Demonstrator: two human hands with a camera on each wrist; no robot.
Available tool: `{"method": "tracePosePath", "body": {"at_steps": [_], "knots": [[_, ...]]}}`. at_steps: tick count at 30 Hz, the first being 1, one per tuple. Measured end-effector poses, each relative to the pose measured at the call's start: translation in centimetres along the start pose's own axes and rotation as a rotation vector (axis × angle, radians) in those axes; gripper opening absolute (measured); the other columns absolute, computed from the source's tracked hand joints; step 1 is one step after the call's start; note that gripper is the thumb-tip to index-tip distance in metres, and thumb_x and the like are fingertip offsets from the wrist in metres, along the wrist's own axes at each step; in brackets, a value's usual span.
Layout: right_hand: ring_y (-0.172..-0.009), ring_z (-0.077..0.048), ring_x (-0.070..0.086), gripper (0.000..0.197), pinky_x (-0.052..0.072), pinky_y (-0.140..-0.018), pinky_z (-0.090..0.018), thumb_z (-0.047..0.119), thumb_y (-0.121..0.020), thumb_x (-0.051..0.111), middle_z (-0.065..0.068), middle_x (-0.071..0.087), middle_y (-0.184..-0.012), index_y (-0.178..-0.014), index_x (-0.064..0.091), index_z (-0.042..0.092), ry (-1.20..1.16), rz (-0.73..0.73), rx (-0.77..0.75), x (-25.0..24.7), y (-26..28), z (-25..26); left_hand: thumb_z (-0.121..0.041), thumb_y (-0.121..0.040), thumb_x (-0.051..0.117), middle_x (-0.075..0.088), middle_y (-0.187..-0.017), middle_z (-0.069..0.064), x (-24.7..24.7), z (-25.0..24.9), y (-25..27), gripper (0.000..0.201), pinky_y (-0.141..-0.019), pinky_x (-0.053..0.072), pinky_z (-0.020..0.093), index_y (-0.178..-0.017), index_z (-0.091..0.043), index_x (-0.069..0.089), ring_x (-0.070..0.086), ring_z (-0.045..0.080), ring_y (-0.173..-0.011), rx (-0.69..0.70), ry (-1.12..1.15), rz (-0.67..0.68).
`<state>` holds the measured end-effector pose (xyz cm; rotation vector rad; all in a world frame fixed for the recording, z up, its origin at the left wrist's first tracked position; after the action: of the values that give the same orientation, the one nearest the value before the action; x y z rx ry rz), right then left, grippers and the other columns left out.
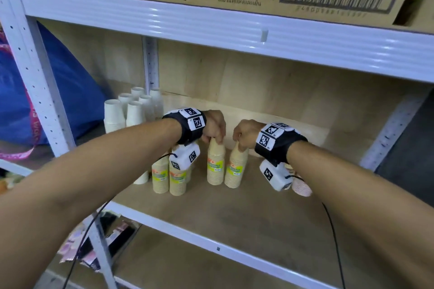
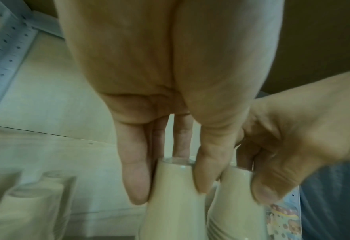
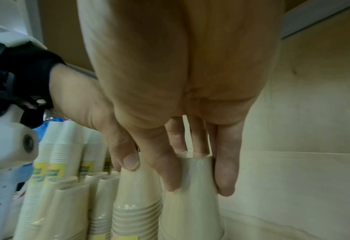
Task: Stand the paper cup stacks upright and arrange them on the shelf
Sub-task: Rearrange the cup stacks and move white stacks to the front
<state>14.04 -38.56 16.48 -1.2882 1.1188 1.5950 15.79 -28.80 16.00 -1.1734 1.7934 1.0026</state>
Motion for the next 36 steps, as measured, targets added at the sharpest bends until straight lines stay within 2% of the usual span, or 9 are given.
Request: {"method": "tracePosePath", "body": {"at_steps": [3, 5, 7, 10, 13, 16, 20, 24, 36], "knots": [[-0.089, -0.021, 0.062, 0.037, 0.037, -0.052, -0.018, 0.003, -0.077, 0.069, -0.012, 0.068, -0.113, -0.114, 0.068, 0.003, -0.014, -0.061, 0.056, -0.3, -0.9, -2.8, -0.008, -0.078, 0.077, 0.067, -0.109, 0.010, 0.0, -1.0, -2.0, 0.025, -0.069, 0.061, 0.032, -0.102, -0.010, 0.072, 0.069, 0.026, -0.084, 0.023, 0.028, -0.052], [-0.102, -0.029, 0.064, 0.036, 0.040, -0.058, -0.018, 0.006, -0.079, 0.067, -0.017, 0.066, -0.117, -0.115, 0.066, 0.001, -0.044, -0.114, 0.090, -0.4, -1.8, -4.6, -0.010, -0.079, 0.077, 0.065, -0.110, 0.008, -0.2, -1.5, -3.4, 0.026, -0.061, 0.058, 0.028, -0.104, -0.011, 0.071, 0.066, 0.022, -0.082, 0.041, 0.010, -0.088], [-0.109, -0.036, 0.061, 0.034, 0.039, -0.056, -0.015, 0.001, -0.082, 0.063, -0.024, 0.062, -0.121, -0.115, 0.064, -0.008, -0.074, -0.150, 0.104, -0.5, -2.6, -5.7, -0.012, -0.080, 0.076, 0.065, -0.110, 0.007, -0.4, -2.1, -4.8, 0.030, -0.060, 0.054, 0.026, -0.109, -0.010, 0.070, 0.065, 0.022, -0.085, 0.060, -0.030, -0.122], [-0.110, -0.028, 0.062, 0.032, 0.049, -0.078, -0.027, 0.001, -0.085, 0.059, -0.014, 0.064, -0.121, -0.116, 0.066, 0.001, -0.081, -0.185, 0.168, -0.7, -3.6, -7.7, -0.011, -0.081, 0.075, 0.064, -0.109, 0.006, -0.5, -2.9, -7.0, 0.028, -0.074, 0.053, 0.030, -0.108, -0.006, 0.071, 0.061, 0.022, -0.090, 0.083, -0.059, -0.163], [-0.112, -0.028, 0.060, 0.035, 0.048, -0.089, -0.032, 0.008, -0.087, 0.058, -0.011, 0.062, -0.123, -0.122, 0.063, 0.010, -0.095, -0.191, 0.176, -0.3, -5.2, -9.5, -0.010, -0.084, 0.071, 0.052, -0.094, 0.006, -0.5, -3.4, -9.2, 0.011, -0.065, 0.045, 0.024, -0.092, -0.007, 0.064, 0.048, 0.019, -0.080, 0.103, -0.086, -0.197], [-0.114, -0.027, 0.059, 0.032, 0.047, -0.092, -0.031, 0.006, -0.091, 0.053, -0.011, 0.061, -0.126, -0.121, 0.064, 0.007, -0.132, -0.263, 0.225, -0.6, -6.4, -10.9, -0.014, -0.085, 0.070, 0.056, -0.092, 0.004, -0.2, -3.7, -11.5, 0.012, -0.071, 0.046, 0.022, -0.090, -0.016, 0.060, 0.051, 0.017, -0.081, 0.122, -0.118, -0.200], [-0.119, -0.025, 0.055, 0.040, 0.045, -0.095, -0.029, 0.005, -0.086, 0.053, -0.007, 0.055, -0.132, -0.125, 0.059, 0.016, -0.138, -0.233, 0.178, 0.0, -8.0, -11.7, -0.009, -0.081, 0.069, 0.059, -0.095, 0.008, 0.2, -3.6, -14.1, 0.011, -0.067, 0.046, 0.029, -0.091, -0.008, 0.064, 0.052, 0.021, -0.079, 0.111, -0.111, -0.219], [-0.118, -0.025, 0.054, 0.042, 0.045, -0.094, -0.029, 0.005, -0.084, 0.054, -0.008, 0.054, -0.129, -0.124, 0.058, 0.017, -0.159, -0.220, 0.167, 0.3, -9.6, -12.1, -0.014, -0.085, 0.068, 0.061, -0.118, 0.011, 0.4, -3.0, -15.6, 0.031, -0.082, 0.055, 0.033, -0.116, -0.007, 0.065, 0.062, 0.028, -0.102, 0.093, -0.117, -0.234], [-0.124, -0.026, 0.050, 0.040, 0.042, -0.099, -0.030, 0.004, -0.088, 0.052, -0.010, 0.051, -0.133, -0.127, 0.056, 0.011, -0.168, -0.211, 0.124, 0.9, -13.6, -11.6, -0.020, -0.080, 0.072, 0.062, -0.115, 0.009, 0.3, -0.8, -18.5, 0.036, -0.076, 0.056, 0.036, -0.113, -0.012, 0.063, 0.063, 0.029, -0.097, 0.038, -0.120, -0.238]]}}
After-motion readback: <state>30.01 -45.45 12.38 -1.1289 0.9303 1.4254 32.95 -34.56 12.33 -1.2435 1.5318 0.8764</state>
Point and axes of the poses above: each hand's wrist, its own y-axis away from the middle knuckle, its own x-axis out of the palm, z = x × y, the point moved 9 cm from there along -y, towards the middle knuckle
